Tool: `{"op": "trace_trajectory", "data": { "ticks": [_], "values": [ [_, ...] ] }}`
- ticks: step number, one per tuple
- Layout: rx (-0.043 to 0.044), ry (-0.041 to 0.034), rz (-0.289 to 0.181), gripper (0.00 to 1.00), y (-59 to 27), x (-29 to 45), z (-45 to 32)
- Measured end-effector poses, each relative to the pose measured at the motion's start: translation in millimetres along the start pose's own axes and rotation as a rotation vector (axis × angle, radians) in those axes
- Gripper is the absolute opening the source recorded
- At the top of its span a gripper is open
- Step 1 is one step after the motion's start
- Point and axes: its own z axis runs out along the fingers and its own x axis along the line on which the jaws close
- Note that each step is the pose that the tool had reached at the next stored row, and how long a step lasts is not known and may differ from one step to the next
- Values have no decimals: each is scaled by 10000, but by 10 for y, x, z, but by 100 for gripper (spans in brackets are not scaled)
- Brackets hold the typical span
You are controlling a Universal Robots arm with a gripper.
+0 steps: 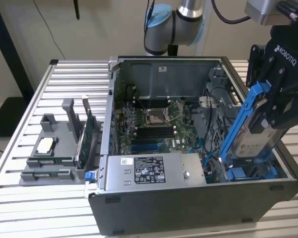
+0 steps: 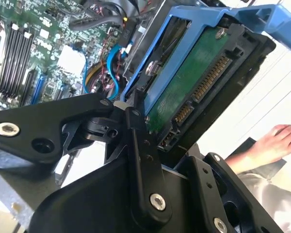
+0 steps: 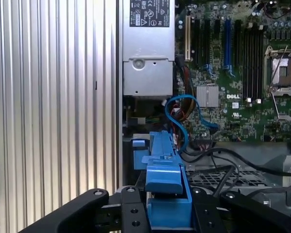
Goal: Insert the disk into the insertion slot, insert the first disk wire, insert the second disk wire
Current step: 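Insert the disk into the insertion slot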
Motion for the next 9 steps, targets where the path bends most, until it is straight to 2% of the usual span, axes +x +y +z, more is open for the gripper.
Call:
{"op": "trace_trajectory", "data": {
  "ticks": [9],
  "values": [
    [11,4,-36,33,-116,-40,113]
  ]
}}
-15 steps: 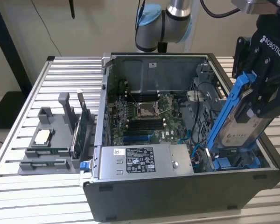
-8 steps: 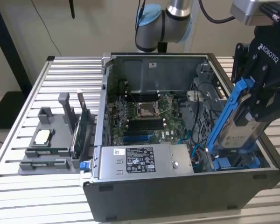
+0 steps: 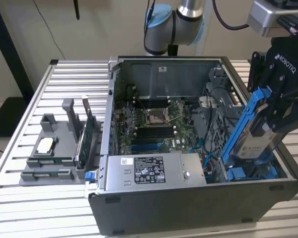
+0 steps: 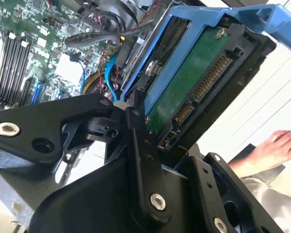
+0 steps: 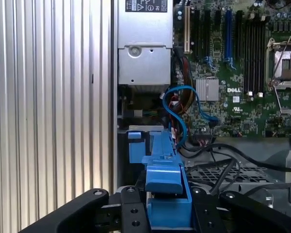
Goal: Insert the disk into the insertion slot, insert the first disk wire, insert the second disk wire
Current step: 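Insert the disk into the insertion slot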
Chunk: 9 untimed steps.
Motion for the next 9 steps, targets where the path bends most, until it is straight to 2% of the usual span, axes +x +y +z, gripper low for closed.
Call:
{"op": "trace_trajectory", "data": {
  "ticks": [9],
  "values": [
    [5,1,1,33,-25,0,95]
  ]
}}
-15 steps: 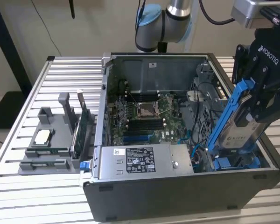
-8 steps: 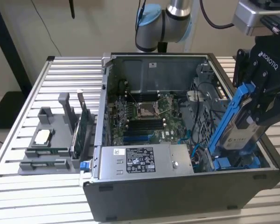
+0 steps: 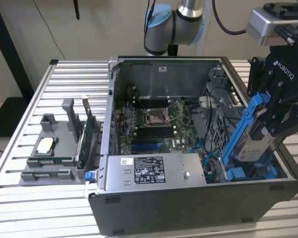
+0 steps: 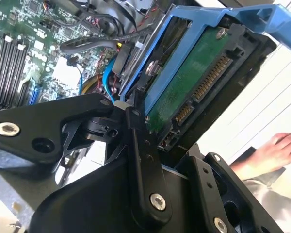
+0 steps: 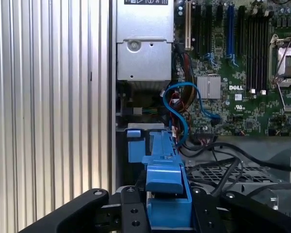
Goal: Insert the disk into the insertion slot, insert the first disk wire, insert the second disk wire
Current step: 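Insert the disk into the insertion slot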
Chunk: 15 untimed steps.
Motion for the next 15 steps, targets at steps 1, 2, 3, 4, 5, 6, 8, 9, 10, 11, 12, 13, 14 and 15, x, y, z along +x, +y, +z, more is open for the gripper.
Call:
{"op": "trace_trajectory", "data": {
  "ticks": [1,2,3,4,5,6,8,9,10,11,12,13,14,15],
  "values": [
    [0,0,-1,33,0,0,13],
    [0,-1,-1,33,-1,0,28],
    [1,-1,-1,33,0,0,47],
    [1,-1,-1,33,0,-1,65],
    [2,1,-1,33,1,-3,80],
    [1,4,-1,33,1,-5,93],
    [1,-1,-1,33,1,-8,125],
    [1,-1,-1,33,0,-10,144],
    [1,1,-1,33,0,-10,161],
    [1,0,-1,33,-1,-11,180],
    [1,1,-1,33,-1,-12,197],
    [1,2,0,33,-2,-13,215],
    [1,1,-1,33,-2,-14,231],
    [1,0,-1,33,-3,-14,242]
  ]
}}
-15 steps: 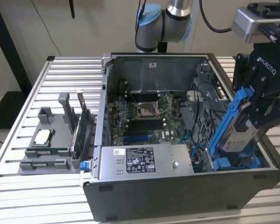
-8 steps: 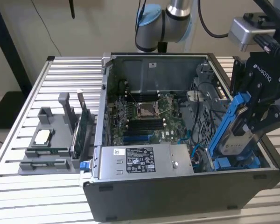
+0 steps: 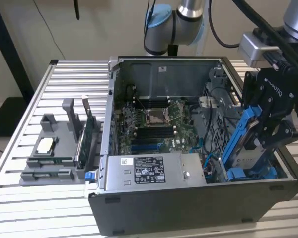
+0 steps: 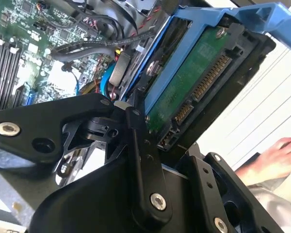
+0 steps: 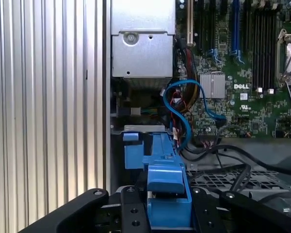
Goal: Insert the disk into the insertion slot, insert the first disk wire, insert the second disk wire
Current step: 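Insert the disk into the insertion slot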
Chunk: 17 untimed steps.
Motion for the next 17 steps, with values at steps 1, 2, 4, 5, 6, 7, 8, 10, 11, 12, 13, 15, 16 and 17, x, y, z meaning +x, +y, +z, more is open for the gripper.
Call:
{"op": "trace_trajectory", "data": {
  "ticks": [1,2,4,5,6,7,8,10,11,12,13,15,16,17],
  "values": [
    [0,-3,0,33,0,0,8],
    [0,-3,0,33,0,0,12],
    [0,-2,0,33,0,0,12],
    [0,-3,0,33,0,0,12],
    [0,-3,0,33,0,0,13],
    [0,-4,0,33,0,0,13],
    [0,-4,0,33,-1,0,13],
    [0,-5,-1,34,-1,0,11],
    [0,-5,-1,34,0,0,6],
    [0,-4,0,41,0,0,-2],
    [0,-6,0,41,0,0,-9],
    [0,-3,0,41,1,0,-29],
    [0,-4,0,41,1,0,-41],
    [0,-4,0,41,2,0,-54]
  ]
}}
